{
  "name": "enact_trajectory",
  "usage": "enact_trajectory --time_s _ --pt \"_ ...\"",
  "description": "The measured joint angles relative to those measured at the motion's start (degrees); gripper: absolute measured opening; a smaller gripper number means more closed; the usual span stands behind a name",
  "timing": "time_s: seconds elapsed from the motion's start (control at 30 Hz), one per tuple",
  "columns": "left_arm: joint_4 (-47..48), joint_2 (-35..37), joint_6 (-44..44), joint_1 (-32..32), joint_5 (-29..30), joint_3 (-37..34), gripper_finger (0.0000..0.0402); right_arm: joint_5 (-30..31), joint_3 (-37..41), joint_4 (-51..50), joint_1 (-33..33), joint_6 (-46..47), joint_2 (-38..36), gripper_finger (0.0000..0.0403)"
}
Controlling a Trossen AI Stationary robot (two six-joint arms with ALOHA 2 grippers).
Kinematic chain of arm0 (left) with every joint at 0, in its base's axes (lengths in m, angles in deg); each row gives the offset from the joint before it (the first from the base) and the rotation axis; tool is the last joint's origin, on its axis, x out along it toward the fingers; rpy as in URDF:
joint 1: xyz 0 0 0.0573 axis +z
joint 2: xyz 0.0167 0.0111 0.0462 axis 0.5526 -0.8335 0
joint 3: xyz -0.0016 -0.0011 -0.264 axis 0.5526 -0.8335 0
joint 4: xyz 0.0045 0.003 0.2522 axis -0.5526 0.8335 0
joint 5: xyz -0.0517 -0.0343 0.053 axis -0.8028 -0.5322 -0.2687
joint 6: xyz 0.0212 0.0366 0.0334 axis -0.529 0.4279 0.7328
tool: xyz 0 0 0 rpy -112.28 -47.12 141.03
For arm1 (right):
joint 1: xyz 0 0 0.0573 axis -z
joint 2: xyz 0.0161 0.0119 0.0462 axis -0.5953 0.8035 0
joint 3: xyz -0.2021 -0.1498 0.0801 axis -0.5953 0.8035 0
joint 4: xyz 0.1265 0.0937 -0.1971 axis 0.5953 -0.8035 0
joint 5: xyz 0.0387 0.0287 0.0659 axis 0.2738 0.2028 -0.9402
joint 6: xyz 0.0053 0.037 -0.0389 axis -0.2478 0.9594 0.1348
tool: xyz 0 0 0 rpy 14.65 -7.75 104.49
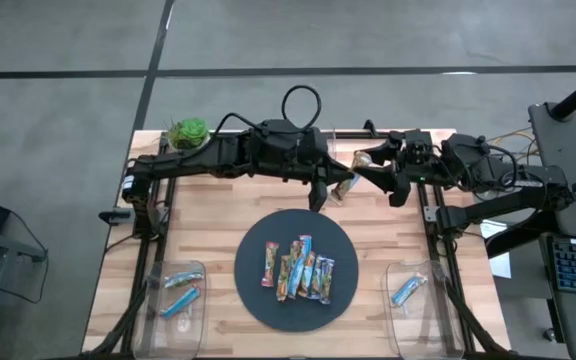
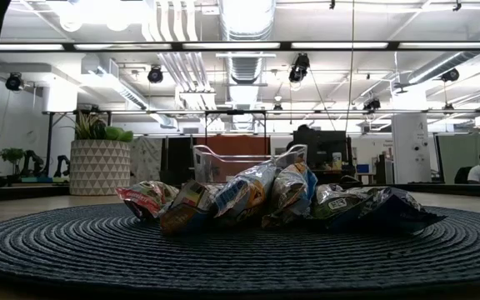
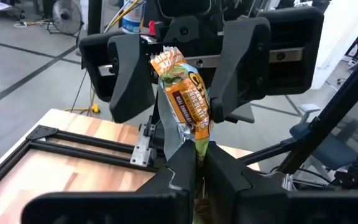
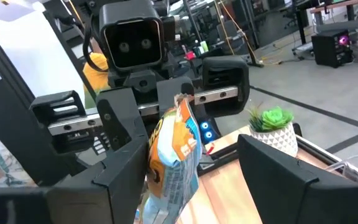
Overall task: Pick and place Granola Bars by type
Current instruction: Put the yellow granola bar into the bottom right transparent bin
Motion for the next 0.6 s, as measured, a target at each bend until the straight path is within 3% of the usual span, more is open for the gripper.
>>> enact_trajectory --time_s 0.6 --pt "-0.72 0.00 -0.02 -0.02 -1.35 -0.02 0.0012 -1.51 0.07 3.34 0.00 -0.55 2.53 0.0237"
